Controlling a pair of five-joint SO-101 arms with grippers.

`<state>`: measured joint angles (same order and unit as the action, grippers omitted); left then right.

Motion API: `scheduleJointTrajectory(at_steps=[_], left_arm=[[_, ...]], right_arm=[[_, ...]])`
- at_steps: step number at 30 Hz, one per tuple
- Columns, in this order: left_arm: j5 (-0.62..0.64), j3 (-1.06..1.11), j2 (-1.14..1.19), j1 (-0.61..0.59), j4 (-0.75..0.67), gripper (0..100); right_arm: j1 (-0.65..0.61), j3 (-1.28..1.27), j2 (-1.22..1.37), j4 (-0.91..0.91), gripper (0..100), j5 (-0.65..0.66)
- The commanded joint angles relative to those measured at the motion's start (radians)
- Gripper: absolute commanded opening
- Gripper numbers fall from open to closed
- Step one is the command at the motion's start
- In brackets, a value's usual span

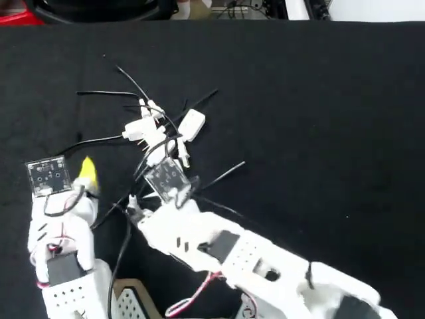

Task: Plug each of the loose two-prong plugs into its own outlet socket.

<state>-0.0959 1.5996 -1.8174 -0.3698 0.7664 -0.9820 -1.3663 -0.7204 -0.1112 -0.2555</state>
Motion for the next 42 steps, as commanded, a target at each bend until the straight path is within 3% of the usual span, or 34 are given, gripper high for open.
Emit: scheduleJointTrajectory(at_steps=[1,9,15,19,26,30,36,42], left_arm=[[0.034,-0.068,-0.006,0.177,-0.063,20],[0.026,-0.128,-0.006,0.427,0.081,21],[0.025,-0.249,-0.006,0.486,0.259,21],[0.023,-0.269,-0.006,0.386,0.273,21],[0.023,-0.255,-0.006,-0.031,0.284,21],[0.021,-0.17,-0.006,-0.203,0.298,20],[-0.121,-0.047,-0.006,-0.251,0.324,20],[-0.144,0.007,-0.006,-0.255,0.319,20]], right_arm=[[-0.014,-0.033,-0.131,-0.005,1.2,0.057],[-0.006,-0.091,-0.243,-0.005,1.2,0.063],[0.08,-0.088,-0.243,-0.002,1.2,0.063],[0.1,-0.087,-0.243,-0.006,1.2,0.063],[0.1,0.031,-0.24,-0.253,1.2,-0.014],[0.1,0.065,-0.205,-0.285,1.2,-0.086],[0.1,0.134,0.01,-0.213,1.2,-0.103],[0.1,0.259,0.225,-0.238,1.2,-0.16]])
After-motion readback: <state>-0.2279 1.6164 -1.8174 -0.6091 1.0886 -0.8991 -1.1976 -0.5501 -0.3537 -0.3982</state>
